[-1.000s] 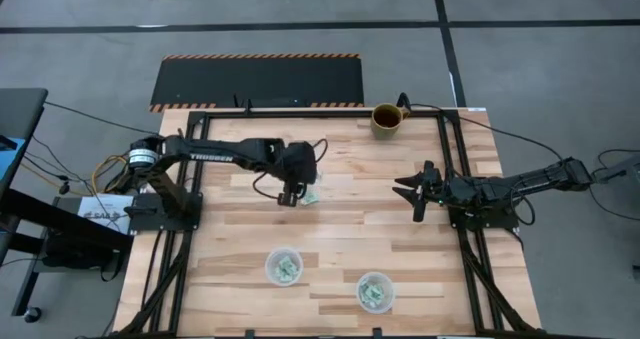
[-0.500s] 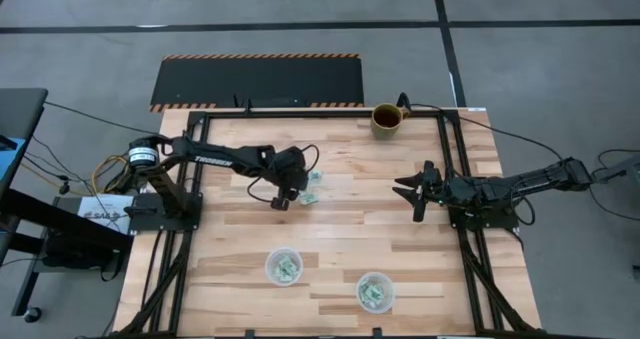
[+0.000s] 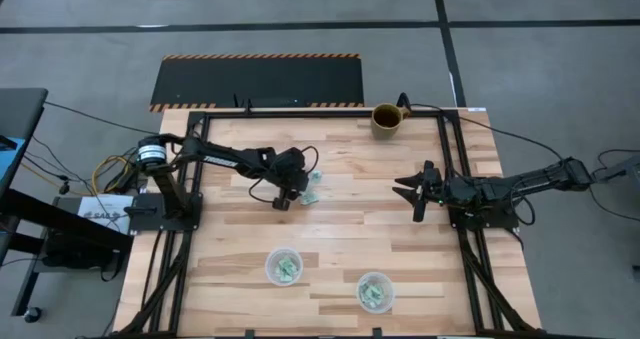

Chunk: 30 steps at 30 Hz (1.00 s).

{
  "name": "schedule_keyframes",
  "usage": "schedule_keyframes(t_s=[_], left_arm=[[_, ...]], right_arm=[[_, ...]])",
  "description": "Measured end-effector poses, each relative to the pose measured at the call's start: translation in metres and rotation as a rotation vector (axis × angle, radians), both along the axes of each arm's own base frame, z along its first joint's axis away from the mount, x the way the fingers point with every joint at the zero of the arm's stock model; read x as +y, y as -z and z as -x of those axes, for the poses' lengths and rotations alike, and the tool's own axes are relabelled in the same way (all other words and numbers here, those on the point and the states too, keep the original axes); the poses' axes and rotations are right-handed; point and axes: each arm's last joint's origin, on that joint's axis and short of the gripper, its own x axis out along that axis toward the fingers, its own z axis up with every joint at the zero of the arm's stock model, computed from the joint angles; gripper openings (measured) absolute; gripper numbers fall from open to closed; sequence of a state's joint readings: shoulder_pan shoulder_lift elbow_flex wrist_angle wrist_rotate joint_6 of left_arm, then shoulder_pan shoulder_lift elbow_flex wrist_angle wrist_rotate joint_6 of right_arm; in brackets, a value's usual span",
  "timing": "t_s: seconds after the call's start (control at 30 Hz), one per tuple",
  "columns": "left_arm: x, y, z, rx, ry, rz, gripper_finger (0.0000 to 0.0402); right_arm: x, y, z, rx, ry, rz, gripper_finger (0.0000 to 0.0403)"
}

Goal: Pick and place items into bin
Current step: Put the stevia packet into the left transparent bin

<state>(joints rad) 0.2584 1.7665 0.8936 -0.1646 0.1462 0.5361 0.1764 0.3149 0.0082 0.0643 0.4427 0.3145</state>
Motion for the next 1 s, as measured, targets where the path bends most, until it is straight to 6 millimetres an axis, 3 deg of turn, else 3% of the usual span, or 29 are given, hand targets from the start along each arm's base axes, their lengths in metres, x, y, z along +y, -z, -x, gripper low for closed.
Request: schedule_keyframes(t_s=[0.2,0.47,0.6,0.8,1.0], left_arm=[[0.002,0.015,-0.008,-0.011,-0.049,0.049,0.0148],[0.002,0.017,-0.007,0.007,-0.098,0.043,0.0146],[0.002,0.016,-0.006,0.017,-0.143,0.033,0.0112],[0.002,0.005,0.0,0.031,-0.22,-0.005,0.0017],[-0.004,-0.022,0.009,0.006,-0.306,-0.009,0.0012]], right_arm=[[0.0,0.0,0.0,0.0,0.0,0.0,0.0133],[0.0,0.0,0.0,0.0,0.0,0.0,0.0133],[0.0,0.0,0.0,0.0,0.0,0.0,0.0134],[0.0,0.0,0.0,0.0,0.0,0.0,0.0133],[0.0,0.0,0.0,0.0,0.0,0.0,0.0134]])
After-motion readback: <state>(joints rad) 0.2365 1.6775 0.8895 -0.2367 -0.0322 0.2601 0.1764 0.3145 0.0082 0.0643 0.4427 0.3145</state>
